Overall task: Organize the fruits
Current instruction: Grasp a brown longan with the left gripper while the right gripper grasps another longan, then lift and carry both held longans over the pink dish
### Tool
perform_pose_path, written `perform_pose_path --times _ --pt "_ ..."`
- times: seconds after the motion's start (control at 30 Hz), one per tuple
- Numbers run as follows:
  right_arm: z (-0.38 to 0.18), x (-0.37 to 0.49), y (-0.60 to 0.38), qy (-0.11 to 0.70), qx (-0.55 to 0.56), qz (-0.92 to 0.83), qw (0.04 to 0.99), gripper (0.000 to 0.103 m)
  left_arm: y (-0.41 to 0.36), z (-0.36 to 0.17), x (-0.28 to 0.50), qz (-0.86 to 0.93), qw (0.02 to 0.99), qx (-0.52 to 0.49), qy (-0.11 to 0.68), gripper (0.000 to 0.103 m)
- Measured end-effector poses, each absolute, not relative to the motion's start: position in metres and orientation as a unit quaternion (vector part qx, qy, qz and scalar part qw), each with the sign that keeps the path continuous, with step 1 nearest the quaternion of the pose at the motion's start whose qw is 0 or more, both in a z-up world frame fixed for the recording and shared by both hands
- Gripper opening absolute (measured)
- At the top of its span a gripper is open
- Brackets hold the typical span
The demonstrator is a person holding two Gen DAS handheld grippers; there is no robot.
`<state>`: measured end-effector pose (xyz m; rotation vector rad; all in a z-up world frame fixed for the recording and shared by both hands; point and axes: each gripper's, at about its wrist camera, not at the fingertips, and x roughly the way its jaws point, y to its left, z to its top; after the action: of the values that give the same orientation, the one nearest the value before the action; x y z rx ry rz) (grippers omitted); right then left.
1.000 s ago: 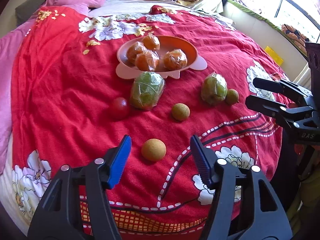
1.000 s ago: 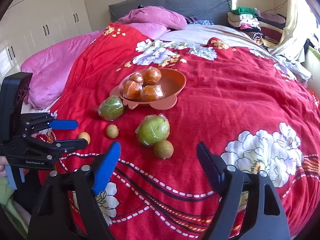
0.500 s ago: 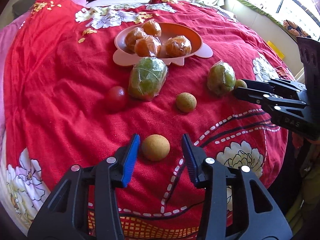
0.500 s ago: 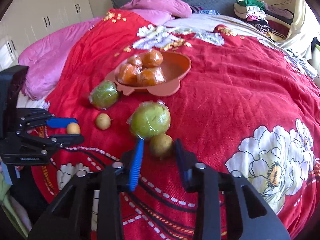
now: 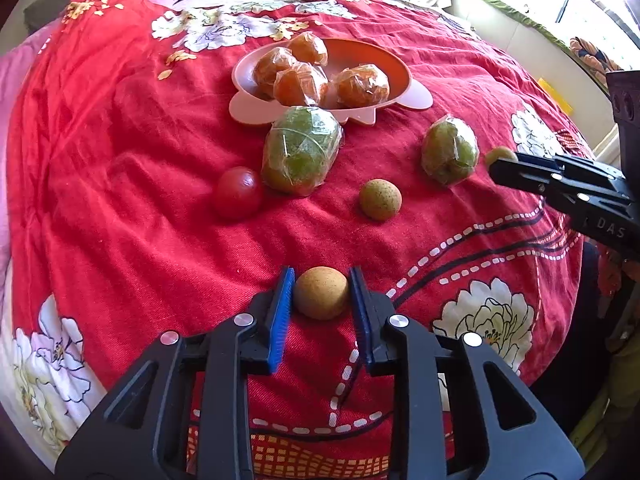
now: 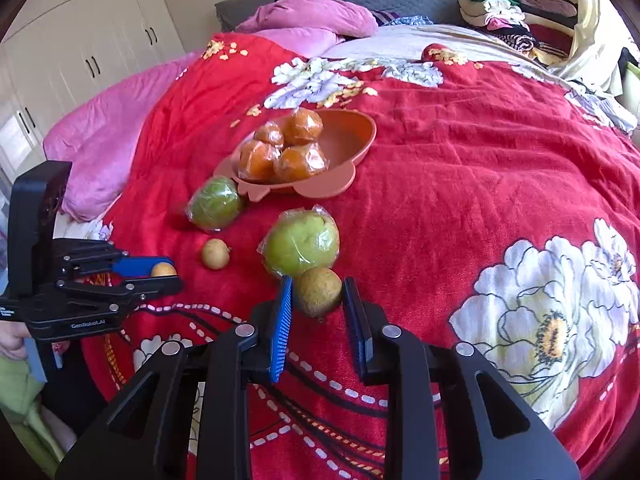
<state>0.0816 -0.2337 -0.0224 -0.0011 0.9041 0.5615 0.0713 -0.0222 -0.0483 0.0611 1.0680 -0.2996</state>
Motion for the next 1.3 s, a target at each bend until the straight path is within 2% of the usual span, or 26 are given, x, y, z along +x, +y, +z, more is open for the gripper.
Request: perform_pose_path --times 0.87,1.3 --pt "0.036 0.090 -0.233 0.380 0.010 0.280 0.882 0.024 -0.027 0.017 0.097 -0.161 0.875 0.022 0.457 0.020" --pt "0.045 0.111 -0.225 0.371 0.011 0.283 0.884 0.024 -0.018 0.028 0.127 -0.151 0.879 0.027 0.451 0.020"
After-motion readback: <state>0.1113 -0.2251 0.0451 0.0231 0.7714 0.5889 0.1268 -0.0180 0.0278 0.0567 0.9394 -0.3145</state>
